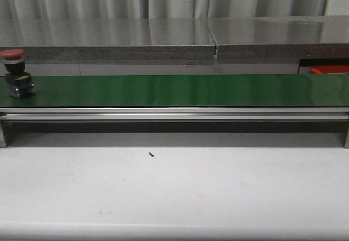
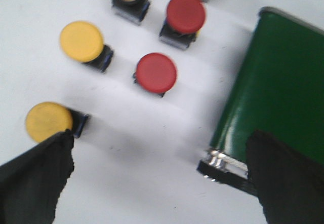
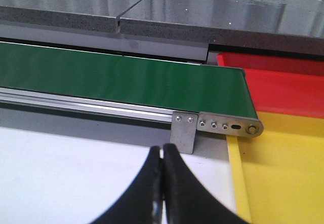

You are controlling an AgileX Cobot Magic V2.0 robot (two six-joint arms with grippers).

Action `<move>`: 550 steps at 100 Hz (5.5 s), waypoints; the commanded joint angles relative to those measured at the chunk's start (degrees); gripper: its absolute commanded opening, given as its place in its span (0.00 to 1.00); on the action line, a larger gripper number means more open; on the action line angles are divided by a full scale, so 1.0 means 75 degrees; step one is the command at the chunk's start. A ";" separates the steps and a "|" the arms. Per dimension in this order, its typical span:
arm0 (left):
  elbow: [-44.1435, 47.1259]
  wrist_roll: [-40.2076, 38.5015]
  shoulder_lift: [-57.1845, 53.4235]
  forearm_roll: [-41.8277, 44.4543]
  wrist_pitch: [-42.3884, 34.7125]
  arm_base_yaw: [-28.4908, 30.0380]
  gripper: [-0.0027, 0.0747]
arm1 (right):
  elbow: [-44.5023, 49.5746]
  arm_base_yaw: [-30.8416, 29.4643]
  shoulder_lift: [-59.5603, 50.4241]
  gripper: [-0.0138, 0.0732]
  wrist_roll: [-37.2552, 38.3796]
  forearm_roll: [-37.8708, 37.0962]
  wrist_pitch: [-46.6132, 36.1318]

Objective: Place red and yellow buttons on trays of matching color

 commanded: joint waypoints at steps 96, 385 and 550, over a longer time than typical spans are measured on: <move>0.0800 -0.0079 0.1395 0.0043 -0.2571 0.1257 0.89 | -0.0006 0.0000 -0.0127 0.02 -0.0025 -0.0084 -0.0613; -0.1136 0.0513 -0.1187 -0.0532 -0.1404 -0.4072 0.88 | -0.0006 0.0000 -0.0127 0.02 -0.0025 -0.0084 -0.0622; 0.7451 0.0513 -0.9535 -0.0880 -0.5003 -0.4245 0.01 | -0.6797 0.0000 0.7810 0.17 -0.0033 0.1891 0.3599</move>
